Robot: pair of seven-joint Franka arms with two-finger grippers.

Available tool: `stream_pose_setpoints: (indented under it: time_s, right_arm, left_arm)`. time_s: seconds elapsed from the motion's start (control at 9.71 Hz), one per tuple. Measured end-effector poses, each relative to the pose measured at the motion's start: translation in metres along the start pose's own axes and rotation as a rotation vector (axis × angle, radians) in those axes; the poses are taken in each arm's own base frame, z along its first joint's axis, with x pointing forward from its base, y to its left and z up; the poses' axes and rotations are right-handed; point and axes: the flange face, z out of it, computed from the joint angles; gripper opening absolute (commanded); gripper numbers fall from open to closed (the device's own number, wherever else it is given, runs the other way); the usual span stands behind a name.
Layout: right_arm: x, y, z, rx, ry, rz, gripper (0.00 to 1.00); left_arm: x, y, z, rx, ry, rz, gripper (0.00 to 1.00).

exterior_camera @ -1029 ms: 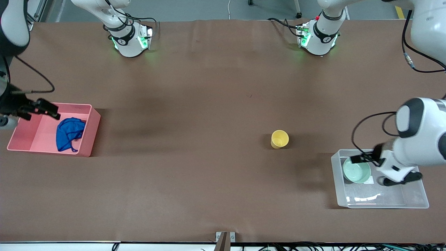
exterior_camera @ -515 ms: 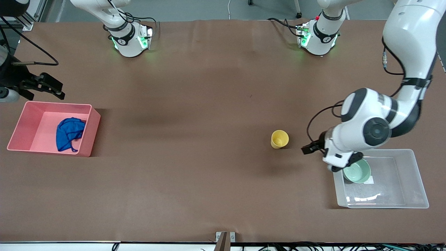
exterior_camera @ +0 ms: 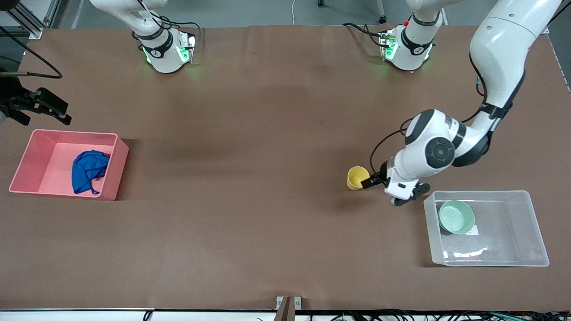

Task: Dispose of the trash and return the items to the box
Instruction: 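Move the left gripper to the yellow cup and grasp it, then carry the yellow cup with the left gripper into the clear box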

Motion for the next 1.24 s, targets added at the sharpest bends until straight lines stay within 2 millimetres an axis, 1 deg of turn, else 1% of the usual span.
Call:
stream_pose_setpoints:
  time_s: [0.1,0.21,0.31,0.41,0.62,0.82,0.93,1.03,1.13,1.24]
  right_arm:
    - [0.003,0.007,0.006,-0.001,-0.011,0.012,1.00]
    - [0.005,0.012,0.010,-0.002,-0.018,0.021,1.00]
    - [0.006,0.013,0.012,-0.003,-0.020,0.024,1.00]
    - [0.006,0.013,0.012,-0.003,-0.020,0.024,1.00]
    - [0.005,0.013,0.012,-0.003,-0.021,0.024,1.00]
    - [0.005,0.013,0.012,-0.003,-0.023,0.023,1.00]
    - [0.006,0.012,0.013,-0.003,-0.024,0.023,1.00]
    - [0.005,0.012,0.013,-0.003,-0.025,0.023,1.00]
    - [0.005,0.012,0.014,-0.003,-0.028,0.023,1.00]
    - [0.005,0.012,0.015,-0.003,-0.029,0.022,1.00]
  left_arm:
    - [-0.009,-0.001,0.007,0.001,0.005,0.016,0.81]
    - [-0.015,-0.002,0.014,-0.002,0.018,0.033,0.70]
    - [-0.019,-0.003,0.020,-0.005,0.022,0.042,0.56]
    - [-0.022,-0.005,0.025,-0.004,0.017,0.044,0.37]
    - [-0.022,-0.006,0.027,-0.004,0.014,0.043,0.00]
    - [-0.020,-0.005,0.024,-0.013,0.023,0.036,0.00]
    - [-0.019,-0.004,0.019,-0.015,0.032,0.031,0.00]
    - [-0.016,-0.003,0.007,-0.018,0.055,0.017,0.00]
    - [-0.012,-0.001,-0.017,-0.018,0.094,0.001,0.00]
    - [-0.007,0.001,-0.052,0.009,0.130,-0.009,0.00]
